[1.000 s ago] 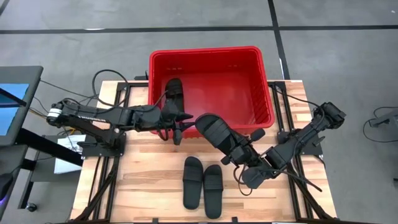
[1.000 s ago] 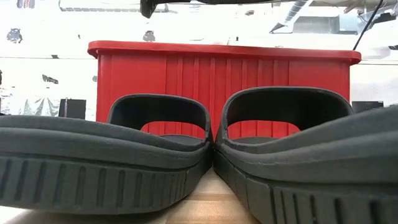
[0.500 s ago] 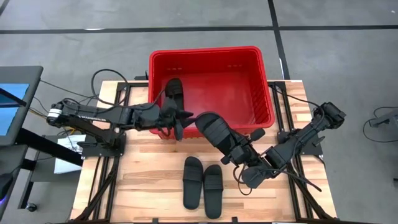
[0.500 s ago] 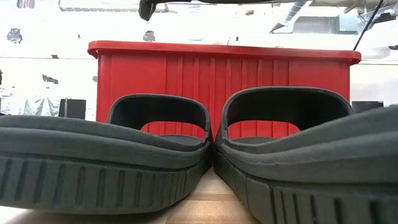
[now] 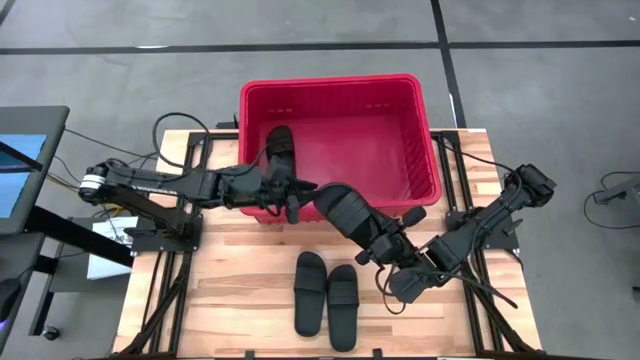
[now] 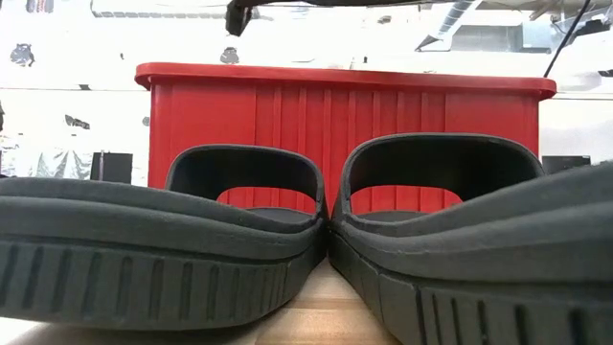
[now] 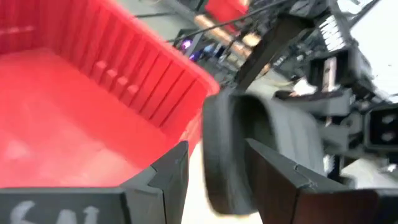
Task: Pick and place slides into bin
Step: Put the black slides into the red bin
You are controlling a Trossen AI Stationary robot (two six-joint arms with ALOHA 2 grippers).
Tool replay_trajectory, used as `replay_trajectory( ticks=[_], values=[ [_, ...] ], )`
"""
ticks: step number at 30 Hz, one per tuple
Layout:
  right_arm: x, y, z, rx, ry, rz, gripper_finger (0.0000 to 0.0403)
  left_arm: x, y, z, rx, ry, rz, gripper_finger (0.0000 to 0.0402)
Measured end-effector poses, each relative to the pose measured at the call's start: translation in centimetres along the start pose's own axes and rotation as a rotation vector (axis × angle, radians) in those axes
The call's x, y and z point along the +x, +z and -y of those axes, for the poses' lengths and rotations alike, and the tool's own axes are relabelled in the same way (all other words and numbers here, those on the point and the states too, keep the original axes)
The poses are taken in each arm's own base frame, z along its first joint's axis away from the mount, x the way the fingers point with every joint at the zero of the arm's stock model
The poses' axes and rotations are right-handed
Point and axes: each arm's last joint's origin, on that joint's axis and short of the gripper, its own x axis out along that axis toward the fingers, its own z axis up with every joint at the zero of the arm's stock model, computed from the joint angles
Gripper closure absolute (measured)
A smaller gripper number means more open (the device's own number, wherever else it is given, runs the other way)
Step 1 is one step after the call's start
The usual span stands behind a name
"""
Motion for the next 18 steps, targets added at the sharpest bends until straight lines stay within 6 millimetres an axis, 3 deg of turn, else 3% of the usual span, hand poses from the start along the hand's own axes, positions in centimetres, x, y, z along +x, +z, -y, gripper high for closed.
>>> replay_trajectory(
  ticks=[9, 18],
  values=[
    [0.0, 0.2, 0.0, -0.013, -0.001, 0.001, 0.0403, 2.1, -1.0, -0.7, 0.009, -0.022, -0.049, 0.0257],
    [0.0, 0.2, 0.0, -0.016, -0.003, 0.0, 0.0403, 2.5, -0.8, -0.7, 0.078, -0.091, -0.05, 0.0266]
  ],
)
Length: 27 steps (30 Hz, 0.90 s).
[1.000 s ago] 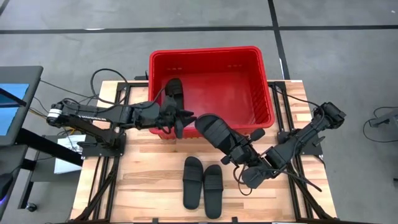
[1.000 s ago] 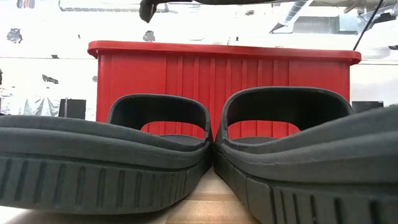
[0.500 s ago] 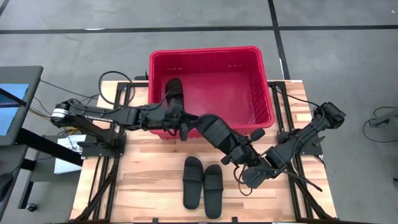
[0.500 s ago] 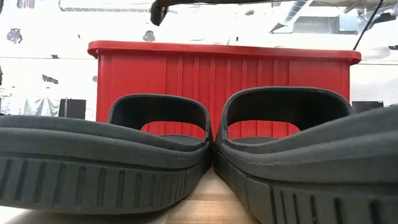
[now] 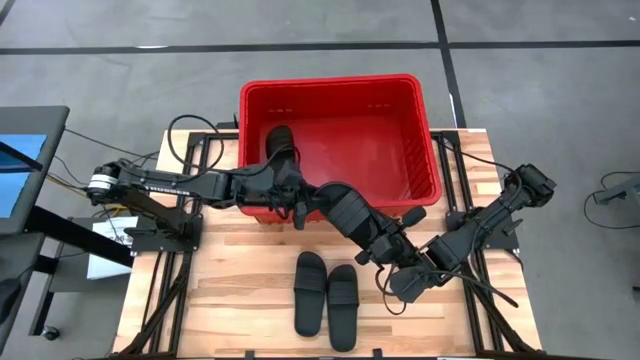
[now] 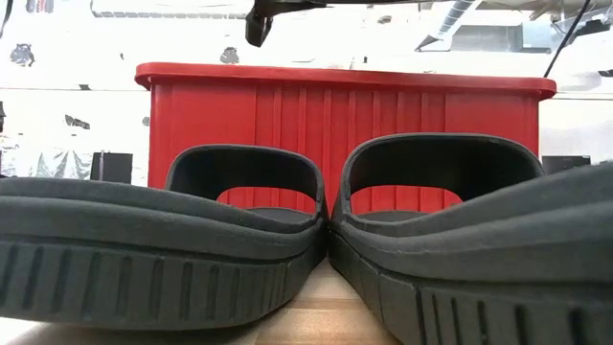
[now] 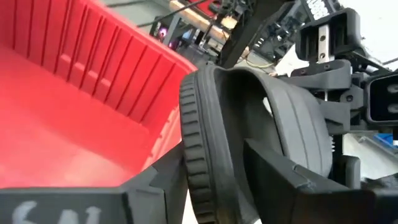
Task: Pick and place slides into bin
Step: Put the black slides into the red bin
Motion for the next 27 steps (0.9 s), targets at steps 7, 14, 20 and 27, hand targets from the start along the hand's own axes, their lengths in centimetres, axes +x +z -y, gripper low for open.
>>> replay_trajectory(
  ticks=[7, 14, 20, 27],
  values=[
    [0.0, 0.0, 0.0, -0.003, 0.004, 0.001, 0.0403, 0.0, 0.0, 0.0, 0.035, -0.002, 0.001, 0.0371],
    [0.0, 0.0, 0.0, -0.004, 0.003, 0.001, 0.0403, 0.0, 0.1, 0.0, 0.085, 0.018, 0.015, 0.0372],
    [0.0, -0.1, 0.0, -0.008, 0.003, 0.001, 0.0391, -0.2, 0.4, 0.1, 0.1, 0.0, 0.031, 0.0372],
    [0.0, 0.0, 0.0, -0.004, -0.005, -0.001, 0.0347, -1.9, 2.3, 1.1, 0.145, -0.016, 0.063, 0.0372]
  ],
)
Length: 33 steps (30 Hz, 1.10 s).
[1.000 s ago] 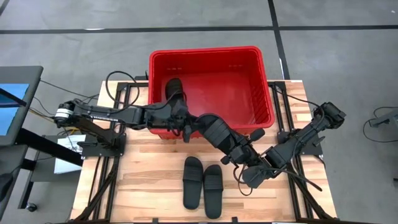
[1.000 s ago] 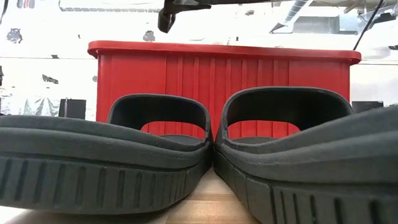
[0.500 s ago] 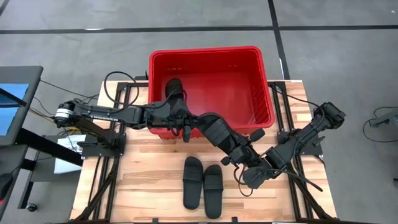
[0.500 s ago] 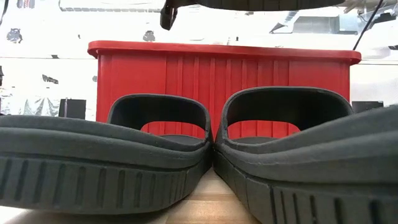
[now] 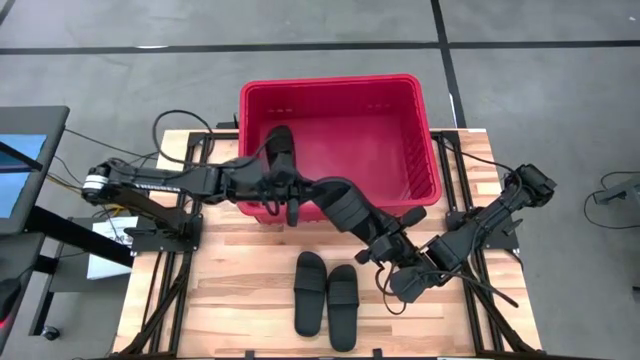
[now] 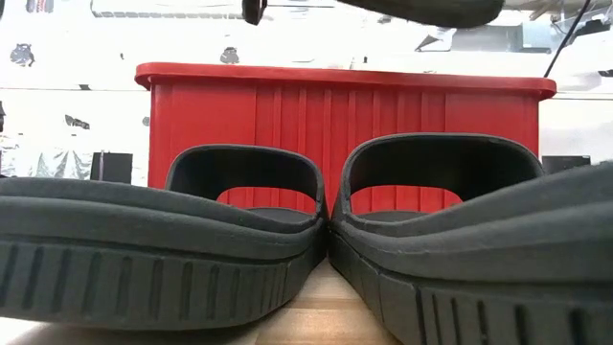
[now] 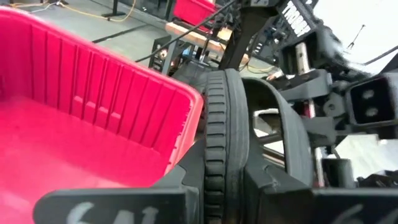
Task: Pick and place slides into bin
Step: Put the black slides into the red bin
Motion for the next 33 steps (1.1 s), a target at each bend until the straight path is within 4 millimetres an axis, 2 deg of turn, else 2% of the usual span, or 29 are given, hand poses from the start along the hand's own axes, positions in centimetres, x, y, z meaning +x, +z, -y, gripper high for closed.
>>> replay_trajectory(
  ticks=[6, 15, 20, 28, 33],
  values=[
    [0.0, 0.0, 0.0, 0.007, 0.005, 0.001, 0.0314, -1.0, 1.2, 0.4, 0.021, 0.002, -0.008, 0.0372],
    [0.2, 0.1, 0.0, 0.007, 0.003, -0.003, 0.0226, -1.2, 0.7, 0.1, 0.033, 0.057, -0.09, 0.0372],
    [-0.1, 0.0, 0.0, -0.074, 0.01, 0.003, 0.0183, -1.4, 0.4, -0.1, 0.045, 0.096, -0.128, 0.0372],
    [-1.2, -1.1, 0.8, -0.193, 0.038, 0.032, 0.0169, -3.3, 0.9, -0.4, 0.074, 0.146, -0.148, 0.0372],
    [-1.3, -2.7, 4.1, -0.037, 0.218, 0.004, 0.0176, -4.9, 2.0, -0.6, 0.082, 0.149, -0.107, 0.0372]
  ],
)
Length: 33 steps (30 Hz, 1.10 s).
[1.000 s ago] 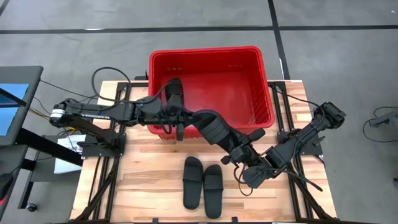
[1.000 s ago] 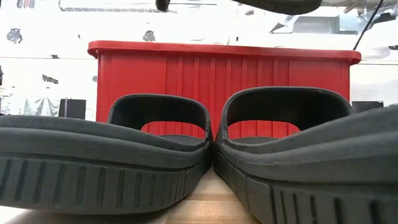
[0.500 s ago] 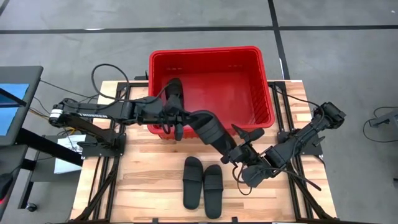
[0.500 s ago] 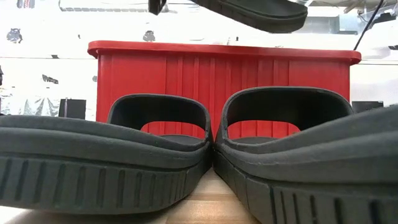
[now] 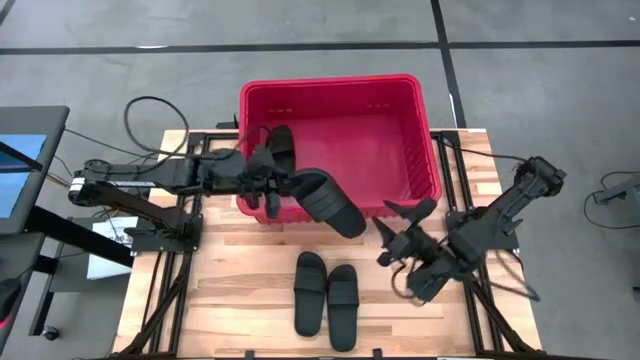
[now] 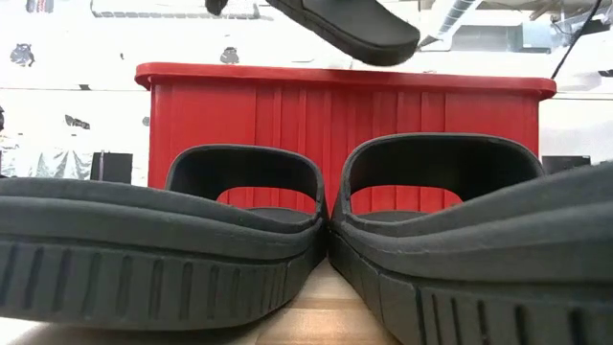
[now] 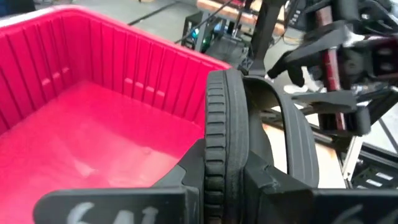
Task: Pick and place slides into bin
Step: Put the black slides into the red bin
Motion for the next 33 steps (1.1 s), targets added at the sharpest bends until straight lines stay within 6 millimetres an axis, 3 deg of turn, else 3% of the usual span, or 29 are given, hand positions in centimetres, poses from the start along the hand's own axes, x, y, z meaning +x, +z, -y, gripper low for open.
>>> replay_trajectory(
  ticks=[7, 17, 27, 33],
  values=[
    [-1.0, -1.8, 3.6, 0.165, 0.288, -0.092, 0.0196, -2.3, 1.6, -1.0, 0.031, 0.03, -0.025, 0.0372],
    [-3.3, -3.0, 3.9, 0.237, 0.707, 0.021, 0.0245, -5.2, 5.0, -3.5, 0.039, 0.123, -0.092, 0.0372],
    [-3.6, -6.0, 3.0, 0.267, 0.735, 0.03, 0.0279, -9.0, 8.3, -7.0, 0.085, 0.252, -0.101, 0.0372],
    [-3.0, -7.3, 2.1, 0.251, 0.711, 0.008, 0.028, -8.7, 9.0, -9.3, 0.126, 0.237, -0.204, 0.0372]
  ],
)
